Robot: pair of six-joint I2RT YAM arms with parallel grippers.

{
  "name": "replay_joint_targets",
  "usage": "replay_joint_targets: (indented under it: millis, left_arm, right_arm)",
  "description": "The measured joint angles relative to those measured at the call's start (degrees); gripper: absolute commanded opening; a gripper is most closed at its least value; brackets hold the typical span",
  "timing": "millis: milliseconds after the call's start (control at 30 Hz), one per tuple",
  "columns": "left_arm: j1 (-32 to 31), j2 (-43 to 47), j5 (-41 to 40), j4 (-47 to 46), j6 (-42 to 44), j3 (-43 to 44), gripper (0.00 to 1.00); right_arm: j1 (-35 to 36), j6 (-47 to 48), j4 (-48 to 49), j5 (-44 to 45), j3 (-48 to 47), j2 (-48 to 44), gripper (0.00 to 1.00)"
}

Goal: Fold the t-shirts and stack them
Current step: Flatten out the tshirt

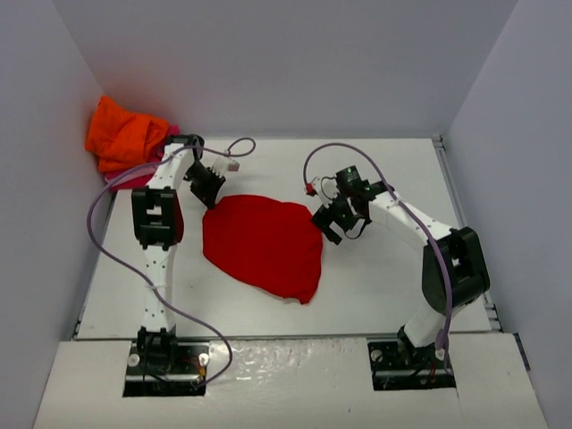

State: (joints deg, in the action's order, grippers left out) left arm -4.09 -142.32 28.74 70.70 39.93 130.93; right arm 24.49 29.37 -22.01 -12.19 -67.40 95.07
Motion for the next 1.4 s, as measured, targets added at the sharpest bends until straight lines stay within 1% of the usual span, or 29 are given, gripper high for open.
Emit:
replay_joint_targets:
  millis: [67, 167, 200, 333, 400, 467, 567, 633, 733, 767, 833, 900, 967, 1033, 1133, 1233, 1267, 1300, 1367, 1400]
  left_arm:
    - [-0.61, 3.68, -1.5, -2.09, -1.77, -3.33, 0.0]
    - [-1.58, 11.94, -2.84, -5.68, -4.14, -4.01, 0.0]
    - [-1.83, 15.18, -2.73, -5.25, -4.58, -1.91, 0.0]
    - [-2.65, 28.97, -0.06, -5.4, -5.53, 11.7, 0.0]
    - [-2.92, 38.71, 2.07, -5.63, -5.68, 13.62, 0.0]
    - [-2.93, 49.5, 4.47, -5.36, -5.77, 12.36, 0.0]
    - [-3.0, 60.93, 9.01, -2.19, -5.3, 10.56, 0.0]
    - [-3.08, 65.52, 10.5, 0.56, -4.54, 11.04, 0.0]
    - [-3.06, 68.8, 7.87, 1.03, -3.56, 5.47, 0.0]
    - [-3.06, 68.36, 5.91, 1.45, -3.0, 3.11, 0.0]
    - [-3.06, 64.35, 1.78, 3.32, -2.04, 1.16, 0.0]
    - [-3.06, 57.34, -1.89, 5.17, -1.23, 2.44, 0.0]
    - [-3.45, 46.82, -6.25, 6.65, -0.87, 8.32, 0.0]
    - [-4.52, 35.15, -11.48, 5.21, -0.86, 13.76, 0.0]
    - [-6.7, 22.53, -17.73, 4.33, -0.87, 15.23, 0.0]
    - [-12.62, 13.3, -24.49, 5.43, -0.86, 17.21, 0.0]
    - [-19.32, 9.6, -26.37, 6.04, -0.26, 20.87, 0.0]
    - [-23.51, 7.72, -27.3, 6.23, 0.05, 22.99, 0.0]
    - [-27.6, 7.12, -27.49, 5.9, 0.18, 24.59, 0.0]
    - [-30.95, 7.03, -27.4, 6.0, 0.38, 25.82, 0.0]
  right_arm:
    - [0.0, -0.27, 0.23, 0.65, 0.0, 0.01, 1.0]
    - [0.0, -0.6, 0.7, 1.79, -0.03, 0.03, 1.0]
    - [0.0, -0.61, 0.58, 1.92, -0.32, 0.17, 1.0]
    - [0.37, -0.6, -0.44, 1.86, -4.66, 1.35, 1.0]
    - [1.04, -0.58, -0.3, 1.45, -8.73, 2.3, 1.0]
    - [1.9, -0.53, 0.15, 0.77, -12.06, 2.6, 1.0]
    - [3.13, -0.29, 1.01, -0.43, -15.16, 3.15, 1.0]
    - [3.68, -0.13, 1.45, -1.05, -16.09, 4.0, 1.0]
    - [4.23, 0.51, 1.47, -1.91, -15.93, 5.66, 1.0]
    - [4.3, 0.69, 1.63, -2.0, -15.46, 5.88, 1.0]
    - [4.33, 1.05, 1.78, -2.03, -13.94, 5.82, 1.0]
    - [4.33, 1.56, 2.62, -1.75, -11.53, 5.23, 1.0]
    - [4.1, 2.15, 3.05, -1.38, -8.78, 4.34, 1.0]
    - [3.67, 2.51, 3.2, -0.56, -6.25, 3.12, 1.0]
    - [2.45, 2.77, 3.32, 0.59, -4.34, 1.6, 1.0]
    - [-0.73, 2.81, 3.95, 1.12, -3.06, -0.67, 1.0]
    - [-4.57, 2.72, 4.17, 1.01, -2.75, -2.57, 1.0]
    - [-6.85, 2.63, 4.35, 1.01, -2.6, -3.71, 1.0]
    - [-8.75, 2.46, 4.66, 1.18, -2.6, -4.66, 1.0]
    - [-10.05, 2.41, 4.79, 1.3, -2.59, -5.28, 1.0]
